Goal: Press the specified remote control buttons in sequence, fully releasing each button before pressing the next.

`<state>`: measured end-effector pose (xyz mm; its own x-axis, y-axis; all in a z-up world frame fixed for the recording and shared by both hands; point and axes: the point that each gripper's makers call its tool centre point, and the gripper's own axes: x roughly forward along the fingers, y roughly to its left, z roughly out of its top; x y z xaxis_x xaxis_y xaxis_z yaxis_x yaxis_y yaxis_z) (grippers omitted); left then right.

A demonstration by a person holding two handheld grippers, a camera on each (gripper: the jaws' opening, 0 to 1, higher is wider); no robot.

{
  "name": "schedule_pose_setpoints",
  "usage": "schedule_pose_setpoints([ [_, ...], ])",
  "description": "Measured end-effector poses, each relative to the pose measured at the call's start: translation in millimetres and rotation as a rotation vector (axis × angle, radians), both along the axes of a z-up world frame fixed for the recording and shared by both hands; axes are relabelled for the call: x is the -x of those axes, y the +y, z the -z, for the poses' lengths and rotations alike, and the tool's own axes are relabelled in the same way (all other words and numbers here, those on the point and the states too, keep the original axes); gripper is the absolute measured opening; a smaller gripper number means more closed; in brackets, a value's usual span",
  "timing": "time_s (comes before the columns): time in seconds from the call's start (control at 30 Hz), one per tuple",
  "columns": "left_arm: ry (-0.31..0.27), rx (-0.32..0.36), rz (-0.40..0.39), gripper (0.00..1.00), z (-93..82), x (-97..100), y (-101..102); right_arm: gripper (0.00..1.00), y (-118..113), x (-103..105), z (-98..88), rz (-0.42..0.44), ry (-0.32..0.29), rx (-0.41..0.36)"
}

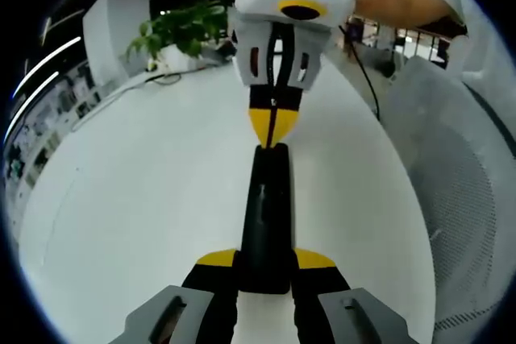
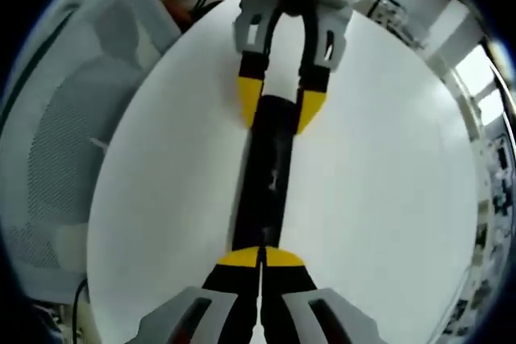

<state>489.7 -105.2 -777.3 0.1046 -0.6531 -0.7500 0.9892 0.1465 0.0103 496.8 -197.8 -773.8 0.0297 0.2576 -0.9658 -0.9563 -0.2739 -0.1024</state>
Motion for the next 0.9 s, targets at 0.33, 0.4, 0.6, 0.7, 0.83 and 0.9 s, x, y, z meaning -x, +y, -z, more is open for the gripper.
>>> schedule_pose_setpoints([
  [0.33, 0.001, 0.006, -0.006, 0.24, -0.1, -0.9, 0.4, 0.0, 0.2, -0.6, -0.3, -0.003, -0.004, -0.013],
  [0.4, 0.001, 0.005, -0.005, 0.24, -0.1, -1.0, 0.4, 0.0, 0.5, -0.6, -0.4, -0.005, -0.006, -0.008],
  [0.6, 0.001, 0.007, -0.007, 0.24, -0.1, -1.1, 0.2, 0.0, 0.2, -0.7, -0.4, -0.001, -0.009, -0.006],
  [0.7, 0.001, 0.008, -0.007, 0.24, -0.1, -1.1, 0.0, 0.0, 0.2, -1.0, -0.3, -0.004, -0.012, -0.003],
  [0.83, 0.001, 0.005, -0.006, 0.24, -0.3, -1.1, -0.5, 0.0, 0.2, -1.2, -0.6, -0.004, -0.015, -0.006],
  [0.9, 0.001, 0.004, -0.006, 0.24, -0.3, -1.1, -0.6, 0.0, 0.3, -1.3, -0.8, 0.009, -0.018, -0.018],
])
